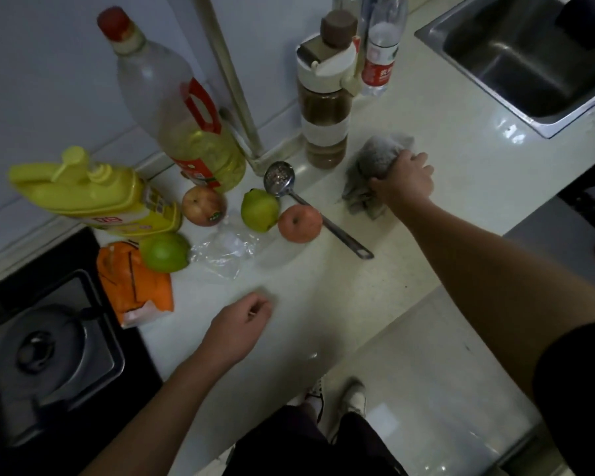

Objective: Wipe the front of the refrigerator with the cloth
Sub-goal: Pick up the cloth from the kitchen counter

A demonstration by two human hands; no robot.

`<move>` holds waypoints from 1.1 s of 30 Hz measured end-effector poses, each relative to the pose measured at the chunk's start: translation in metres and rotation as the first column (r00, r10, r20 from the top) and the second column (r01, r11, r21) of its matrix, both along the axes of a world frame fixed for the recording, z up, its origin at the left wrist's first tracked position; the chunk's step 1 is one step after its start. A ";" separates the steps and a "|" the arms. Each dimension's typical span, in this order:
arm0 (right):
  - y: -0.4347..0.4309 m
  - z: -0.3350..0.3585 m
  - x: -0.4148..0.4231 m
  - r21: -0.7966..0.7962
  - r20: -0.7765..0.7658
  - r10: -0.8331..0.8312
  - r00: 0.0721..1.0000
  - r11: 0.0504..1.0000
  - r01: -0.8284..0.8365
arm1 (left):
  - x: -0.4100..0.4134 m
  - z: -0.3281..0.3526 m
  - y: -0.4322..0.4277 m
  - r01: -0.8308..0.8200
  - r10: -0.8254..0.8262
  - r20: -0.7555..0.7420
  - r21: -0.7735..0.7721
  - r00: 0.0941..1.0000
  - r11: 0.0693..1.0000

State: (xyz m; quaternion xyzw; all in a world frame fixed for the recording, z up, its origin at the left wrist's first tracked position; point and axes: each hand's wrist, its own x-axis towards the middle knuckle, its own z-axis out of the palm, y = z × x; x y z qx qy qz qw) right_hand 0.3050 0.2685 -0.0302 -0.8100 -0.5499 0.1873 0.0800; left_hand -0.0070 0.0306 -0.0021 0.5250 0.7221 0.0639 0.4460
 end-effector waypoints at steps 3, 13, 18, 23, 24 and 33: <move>-0.002 0.002 0.009 0.007 0.030 0.093 0.995 0.996 -0.093 | -0.001 0.002 -0.008 -0.040 0.040 -0.021 -0.010 0.999 0.999; -0.120 0.042 0.058 0.010 -0.593 0.120 0.796 0.990 -0.142 | 0.018 0.008 -0.084 -0.299 0.299 -0.018 0.013 0.954 0.954; -0.190 0.054 0.067 0.029 -0.666 0.248 0.703 0.951 -0.309 | 0.061 0.012 -0.160 -0.593 0.591 0.051 0.043 0.805 0.804; -0.232 0.065 0.052 0.012 -0.715 0.412 0.564 0.814 -0.580 | 0.112 0.008 -0.250 -0.763 0.762 0.067 0.001 0.645 0.646; -0.240 0.067 0.045 0.016 -0.723 0.442 0.531 0.779 -0.626 | 0.121 0.006 -0.270 -0.797 0.797 0.062 -0.023 0.601 0.603; -0.334 0.075 -0.047 -0.052 -0.655 0.705 0.272 0.318 -0.947 | 0.183 -0.024 -0.452 -0.980 0.987 0.048 -0.115 0.156 0.161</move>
